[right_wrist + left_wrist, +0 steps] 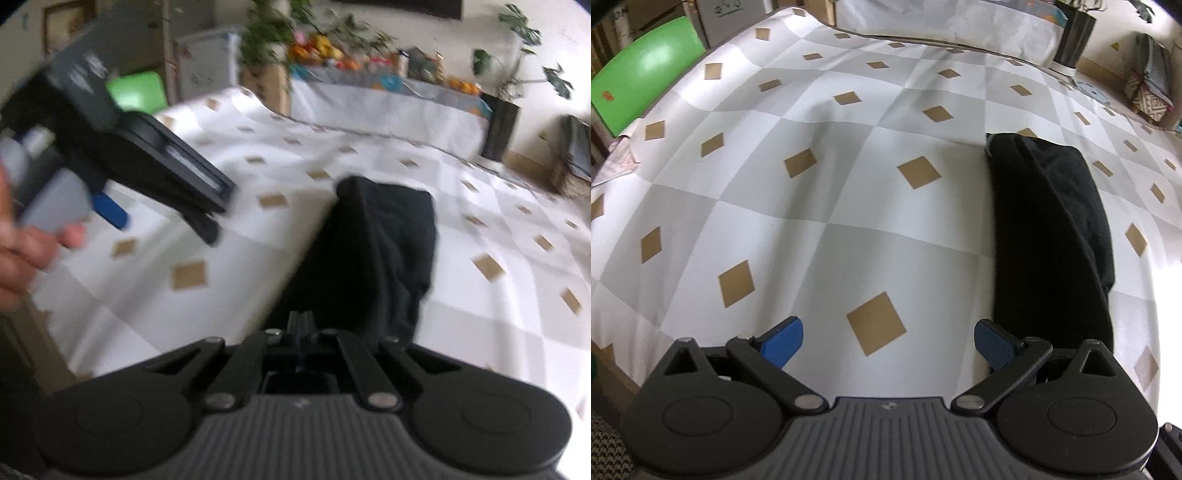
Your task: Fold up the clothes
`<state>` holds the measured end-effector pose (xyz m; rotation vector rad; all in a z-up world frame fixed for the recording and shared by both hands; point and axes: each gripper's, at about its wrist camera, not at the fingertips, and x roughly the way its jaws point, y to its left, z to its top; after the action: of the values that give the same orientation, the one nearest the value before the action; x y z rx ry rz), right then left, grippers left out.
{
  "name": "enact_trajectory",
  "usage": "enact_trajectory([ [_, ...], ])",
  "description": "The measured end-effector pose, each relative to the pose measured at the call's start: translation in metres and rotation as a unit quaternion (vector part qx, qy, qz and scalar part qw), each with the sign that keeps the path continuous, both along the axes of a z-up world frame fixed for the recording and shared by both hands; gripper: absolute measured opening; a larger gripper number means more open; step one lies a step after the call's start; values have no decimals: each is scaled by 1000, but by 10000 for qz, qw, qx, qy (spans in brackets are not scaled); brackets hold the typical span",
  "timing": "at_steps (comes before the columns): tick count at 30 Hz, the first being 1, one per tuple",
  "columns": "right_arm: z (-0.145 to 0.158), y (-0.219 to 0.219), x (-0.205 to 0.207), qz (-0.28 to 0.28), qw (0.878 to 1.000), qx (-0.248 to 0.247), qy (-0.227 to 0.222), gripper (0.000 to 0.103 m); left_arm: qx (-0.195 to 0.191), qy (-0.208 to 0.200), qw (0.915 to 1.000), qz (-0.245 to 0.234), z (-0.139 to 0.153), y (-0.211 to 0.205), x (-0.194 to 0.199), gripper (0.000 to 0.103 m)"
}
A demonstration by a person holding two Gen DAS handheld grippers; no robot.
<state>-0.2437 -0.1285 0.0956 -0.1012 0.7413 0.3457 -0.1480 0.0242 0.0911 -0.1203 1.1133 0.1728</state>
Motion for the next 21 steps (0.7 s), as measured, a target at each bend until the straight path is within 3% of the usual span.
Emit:
enact_trajectory([
  [2, 1, 4, 1, 239, 9995, 209, 67, 0, 26, 34, 10000, 39, -2, 2, 0, 99],
  [6, -5, 10, -1, 168, 9996, -221, 78, 3, 41, 81, 9999, 72, -5, 3, 0, 99],
  [8, -11, 5, 0, -117, 9989, -391, 213, 12, 31, 94, 9999, 68, -6, 3, 0, 99],
  [10, -19, 0, 1, -386, 9972, -508, 399, 28, -2, 97, 9999, 27, -6, 1, 0, 99],
  [13, -25, -3, 0, -530, 9954, -597, 524, 34, -12, 121, 9999, -62, -6, -4, 1, 99],
  [20, -35, 1, 0, -593, 9932, -886, 477, 33, -45, 120, 9999, -71, -5, -4, 0, 99],
  [21, -37, 0, 1, -607, 9930, -877, 510, 28, -55, 119, 9999, -70, -5, -4, 0, 99],
])
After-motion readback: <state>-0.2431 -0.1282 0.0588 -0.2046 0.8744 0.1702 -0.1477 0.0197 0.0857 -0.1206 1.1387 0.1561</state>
